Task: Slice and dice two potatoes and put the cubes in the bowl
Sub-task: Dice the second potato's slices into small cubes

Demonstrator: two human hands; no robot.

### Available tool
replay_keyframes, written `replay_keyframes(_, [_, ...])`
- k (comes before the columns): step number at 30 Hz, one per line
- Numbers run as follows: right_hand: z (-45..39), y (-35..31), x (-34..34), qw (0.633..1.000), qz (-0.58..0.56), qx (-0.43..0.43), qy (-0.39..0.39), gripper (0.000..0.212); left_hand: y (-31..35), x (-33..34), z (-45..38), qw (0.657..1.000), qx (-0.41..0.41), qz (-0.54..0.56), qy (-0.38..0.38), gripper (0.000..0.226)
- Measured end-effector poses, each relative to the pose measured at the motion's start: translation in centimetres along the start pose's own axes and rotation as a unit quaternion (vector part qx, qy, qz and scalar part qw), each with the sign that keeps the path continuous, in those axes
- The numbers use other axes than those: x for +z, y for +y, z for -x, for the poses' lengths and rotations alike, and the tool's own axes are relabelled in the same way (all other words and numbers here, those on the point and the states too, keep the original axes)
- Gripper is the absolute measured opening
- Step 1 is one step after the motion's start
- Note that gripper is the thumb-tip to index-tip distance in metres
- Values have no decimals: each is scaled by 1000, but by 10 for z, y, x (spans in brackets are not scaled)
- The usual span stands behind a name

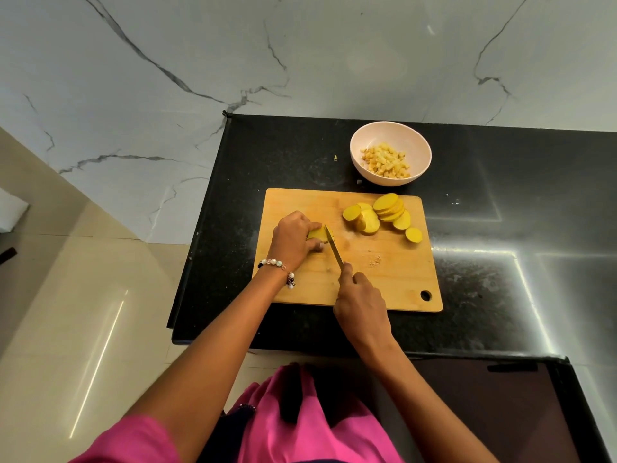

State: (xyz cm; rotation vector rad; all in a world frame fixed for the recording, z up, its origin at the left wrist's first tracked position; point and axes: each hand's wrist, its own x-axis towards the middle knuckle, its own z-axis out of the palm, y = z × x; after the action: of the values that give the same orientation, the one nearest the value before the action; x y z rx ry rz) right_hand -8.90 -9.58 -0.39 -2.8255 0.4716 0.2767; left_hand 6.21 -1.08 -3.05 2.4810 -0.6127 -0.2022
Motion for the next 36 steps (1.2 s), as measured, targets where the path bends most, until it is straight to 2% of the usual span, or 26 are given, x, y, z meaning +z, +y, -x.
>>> replay_keyframes(3, [-12, -4, -4, 1000, -24, -2, 19, 55, -2, -3, 1, 1000, -10, 16, -8, 52])
replay_keyframes(7, [-20, -10, -6, 999, -30, -10, 14, 53, -1, -2, 1, 1000, -19, 4, 6, 46])
replay_keyframes(15, [-30, -22, -5, 999, 2, -29, 41, 48, -1, 0, -1, 999, -37, 5, 20, 41])
replay_keyframes(20, [1, -12, -3, 999, 20, -30, -7, 53, 0, 2, 2, 998, -36, 26, 42, 39])
replay_keyframes(23, [8, -10, -15, 1000, -10, -12, -23, 52, -1, 1, 3, 998, -36, 31, 42, 41])
replay_keyframes(28, [-10, -18, -27, 999, -24, -17, 21, 49, -3, -3, 5, 999, -41, 22, 19, 46])
replay_keyframes(36, [-28, -29, -12, 998, 5, -39, 41, 45, -1, -3, 6, 997, -54, 26, 40, 32])
